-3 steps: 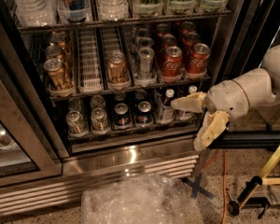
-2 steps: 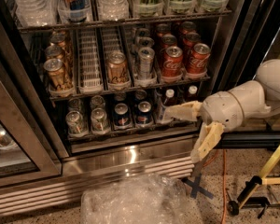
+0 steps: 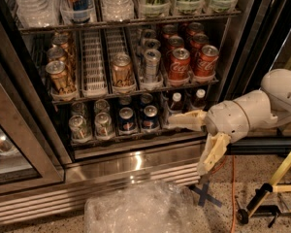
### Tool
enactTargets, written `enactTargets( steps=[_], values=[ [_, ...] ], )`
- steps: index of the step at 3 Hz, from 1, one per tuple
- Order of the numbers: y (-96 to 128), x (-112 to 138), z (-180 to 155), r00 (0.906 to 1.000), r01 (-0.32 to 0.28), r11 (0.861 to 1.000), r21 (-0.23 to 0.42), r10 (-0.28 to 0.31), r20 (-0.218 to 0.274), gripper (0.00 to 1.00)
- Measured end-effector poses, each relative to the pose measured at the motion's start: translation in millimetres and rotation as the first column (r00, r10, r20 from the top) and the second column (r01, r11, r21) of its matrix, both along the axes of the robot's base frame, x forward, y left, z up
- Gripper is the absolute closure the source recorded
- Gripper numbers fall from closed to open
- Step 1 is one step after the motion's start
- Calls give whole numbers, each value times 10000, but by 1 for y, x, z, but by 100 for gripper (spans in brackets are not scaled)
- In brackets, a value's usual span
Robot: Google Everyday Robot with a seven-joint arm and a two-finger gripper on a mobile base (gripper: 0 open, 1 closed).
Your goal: Pick coke can from middle shelf of fridge
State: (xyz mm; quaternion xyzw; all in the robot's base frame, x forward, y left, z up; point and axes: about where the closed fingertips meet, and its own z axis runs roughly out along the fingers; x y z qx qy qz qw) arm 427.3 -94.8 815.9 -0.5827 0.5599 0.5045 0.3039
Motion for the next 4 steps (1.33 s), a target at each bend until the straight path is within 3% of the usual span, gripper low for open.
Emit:
enactTargets(
  steps=[1, 2, 3, 4],
  values=[
    [10, -1, -2, 9987, 232, 9976, 649, -262, 449, 0],
    [29, -4, -2, 9887, 839, 9804, 1781, -1042, 1074, 0],
    [46, 4, -1, 9638, 1802, 9435, 2782, -2259, 1418, 0],
    [54, 2, 5, 9105, 3276, 8590, 3934, -3982, 1111, 0]
  ],
)
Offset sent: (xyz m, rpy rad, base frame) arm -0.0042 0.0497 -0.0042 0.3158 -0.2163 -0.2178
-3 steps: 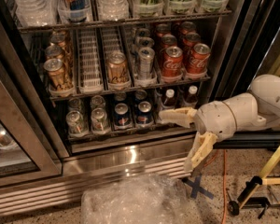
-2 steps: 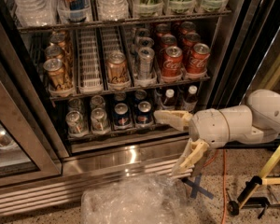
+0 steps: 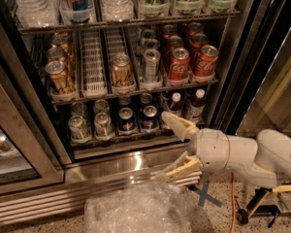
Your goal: Pick coke can from middle shelf of fridge
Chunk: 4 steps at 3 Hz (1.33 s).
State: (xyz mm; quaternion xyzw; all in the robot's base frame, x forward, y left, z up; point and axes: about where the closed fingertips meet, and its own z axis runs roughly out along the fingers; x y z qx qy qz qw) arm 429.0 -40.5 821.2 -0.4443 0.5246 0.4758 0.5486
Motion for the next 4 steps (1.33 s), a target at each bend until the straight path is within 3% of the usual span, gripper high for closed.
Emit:
enactTargets(
  steps=[1, 2, 3, 4],
  values=[
    [-8, 13, 9, 9936, 1111, 9930, 408, -1101, -256, 0],
    [-8, 13, 9, 9936, 1111, 9930, 408, -1102, -256, 0],
    [-10, 18, 9, 9786, 2057, 9767, 606, -2056, -72, 0],
    [-14, 5, -19, 9279, 3721, 9141, 1614, -3615, -916, 0]
  ],
)
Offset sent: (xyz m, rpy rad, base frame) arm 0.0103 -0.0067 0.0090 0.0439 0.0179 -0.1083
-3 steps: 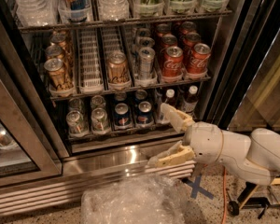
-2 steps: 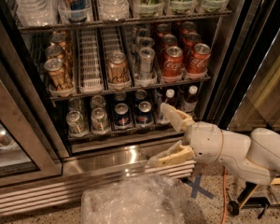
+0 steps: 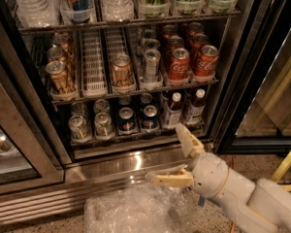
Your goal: Pick coke can from middle shelf of fridge
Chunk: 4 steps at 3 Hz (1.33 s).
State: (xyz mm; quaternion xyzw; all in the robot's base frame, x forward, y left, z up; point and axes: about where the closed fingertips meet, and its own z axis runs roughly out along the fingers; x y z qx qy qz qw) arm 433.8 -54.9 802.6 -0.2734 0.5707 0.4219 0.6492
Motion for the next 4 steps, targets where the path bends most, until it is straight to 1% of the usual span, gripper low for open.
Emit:
enactTargets(
  steps=[1, 2, 3, 4],
  values=[
    [-19, -10, -17, 9831, 1776, 9745, 1374, -1693, -699, 0],
    [-45, -6, -9, 9596, 2796, 9396, 1973, -2669, -887, 0],
    [-45, -6, -9, 9596, 2796, 9396, 1973, -2669, -887, 0],
    [-51, 10, -7, 9441, 3290, 9264, 1834, -3182, -864, 0]
  ],
)
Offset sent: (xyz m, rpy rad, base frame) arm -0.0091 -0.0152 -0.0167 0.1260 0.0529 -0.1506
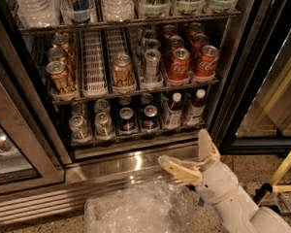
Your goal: Pick coke can from middle shelf of fridge
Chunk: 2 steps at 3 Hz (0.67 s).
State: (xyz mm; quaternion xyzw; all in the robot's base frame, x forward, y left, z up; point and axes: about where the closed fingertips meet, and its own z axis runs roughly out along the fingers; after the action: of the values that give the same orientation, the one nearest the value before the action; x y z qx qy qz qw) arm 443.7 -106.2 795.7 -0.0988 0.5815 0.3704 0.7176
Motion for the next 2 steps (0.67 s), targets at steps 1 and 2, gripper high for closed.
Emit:
enactTargets(
  steps=[1, 2],
  values=[
    [-38, 40, 21, 9937, 1117, 9925, 504, -1121, 38, 0],
    [-44, 49, 8, 9894, 1449, 9895, -8, -1449, -87, 0]
  ],
)
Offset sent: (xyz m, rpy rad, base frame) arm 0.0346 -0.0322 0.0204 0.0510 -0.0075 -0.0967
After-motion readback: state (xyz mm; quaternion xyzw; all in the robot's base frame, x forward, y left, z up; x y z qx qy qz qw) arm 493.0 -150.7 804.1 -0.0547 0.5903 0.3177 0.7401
